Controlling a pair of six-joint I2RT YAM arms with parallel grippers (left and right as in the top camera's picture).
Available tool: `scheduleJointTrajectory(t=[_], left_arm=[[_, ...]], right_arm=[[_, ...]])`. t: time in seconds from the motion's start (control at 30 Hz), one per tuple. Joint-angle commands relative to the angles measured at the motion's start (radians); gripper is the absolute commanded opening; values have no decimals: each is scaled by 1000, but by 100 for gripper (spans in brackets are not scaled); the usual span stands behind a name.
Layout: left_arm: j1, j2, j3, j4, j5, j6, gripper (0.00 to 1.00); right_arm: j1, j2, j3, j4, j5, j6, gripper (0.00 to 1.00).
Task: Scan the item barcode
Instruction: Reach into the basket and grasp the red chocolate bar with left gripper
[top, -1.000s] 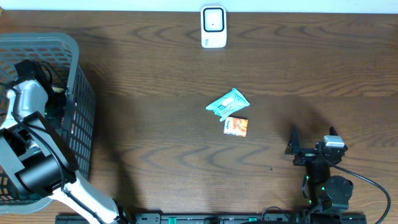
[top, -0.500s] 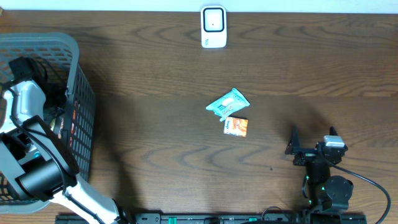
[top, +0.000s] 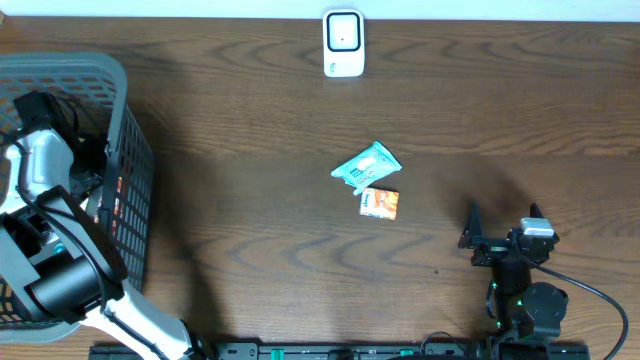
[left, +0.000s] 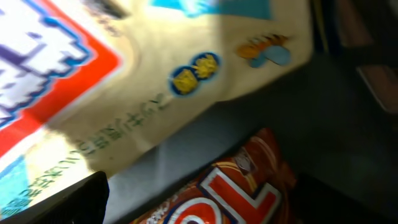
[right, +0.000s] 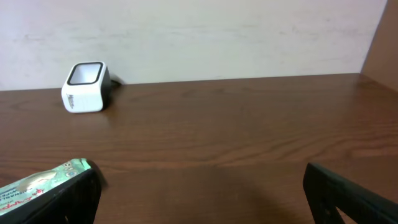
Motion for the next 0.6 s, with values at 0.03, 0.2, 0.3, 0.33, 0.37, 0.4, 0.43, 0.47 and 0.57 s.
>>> scheduleJointTrajectory(t=[0.03, 0.2, 0.3, 0.33, 0.37, 0.4, 0.43, 0.47, 0.57], left_arm=[[2, -21, 3, -31, 53, 65, 95], [2, -21, 3, -47, 53, 68, 93], [3, -24, 3, -40, 53, 68, 93], [3, -29, 3, -39, 53, 68, 93], [3, -35, 3, -36, 53, 68, 93], [3, -42, 3, -32, 53, 68, 93], [3, -63, 3, -23, 53, 68, 93], [3, -78, 3, -17, 53, 68, 93], [3, -140, 3, 3, 53, 68, 93]], right_arm=[[-3, -5, -2, -3, 5, -14, 99], [-3, -5, -2, -3, 5, -14, 99], [-3, -5, -2, -3, 5, -14, 99], [-3, -5, -2, -3, 5, -15, 99], [-3, -5, -2, -3, 5, -15, 99], [-3, -5, -2, -3, 5, -14, 99], [-3, -5, -2, -3, 5, -14, 99], [-3, -5, -2, -3, 5, -15, 99], [-3, -5, -2, -3, 5, -15, 99]])
